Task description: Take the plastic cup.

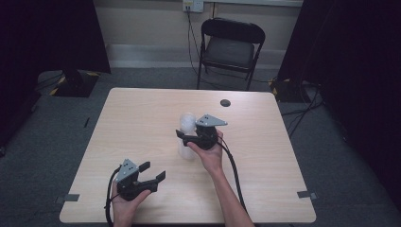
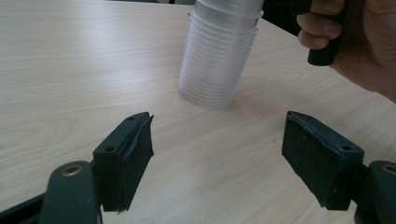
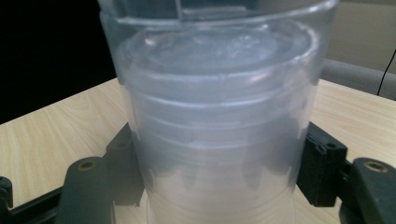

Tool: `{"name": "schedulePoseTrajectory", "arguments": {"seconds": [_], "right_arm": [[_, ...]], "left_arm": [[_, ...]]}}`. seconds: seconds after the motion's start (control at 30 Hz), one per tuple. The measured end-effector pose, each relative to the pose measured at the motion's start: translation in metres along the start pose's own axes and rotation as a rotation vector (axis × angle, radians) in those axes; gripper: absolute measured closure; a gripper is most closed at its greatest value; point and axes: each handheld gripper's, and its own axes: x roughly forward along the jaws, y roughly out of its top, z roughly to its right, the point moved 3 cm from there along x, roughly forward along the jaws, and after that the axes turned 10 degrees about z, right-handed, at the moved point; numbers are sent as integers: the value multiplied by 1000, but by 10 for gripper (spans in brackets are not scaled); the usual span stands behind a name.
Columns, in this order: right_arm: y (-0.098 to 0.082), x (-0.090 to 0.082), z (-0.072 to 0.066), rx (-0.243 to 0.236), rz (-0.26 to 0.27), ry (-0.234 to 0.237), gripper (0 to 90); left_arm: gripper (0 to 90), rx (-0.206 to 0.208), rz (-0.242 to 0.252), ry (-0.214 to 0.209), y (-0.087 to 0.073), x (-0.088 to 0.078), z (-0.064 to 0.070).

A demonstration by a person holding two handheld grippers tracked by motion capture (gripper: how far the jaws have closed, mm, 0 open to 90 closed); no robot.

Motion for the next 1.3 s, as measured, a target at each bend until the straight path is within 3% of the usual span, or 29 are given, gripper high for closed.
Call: {"name": "schedulePoseTrajectory", "arguments": {"seconds": [1.3], "right_arm": [[29, -7, 1, -16, 51, -13, 316]], "left_arm": [[248, 12, -10, -13, -2, 5, 4]]}}
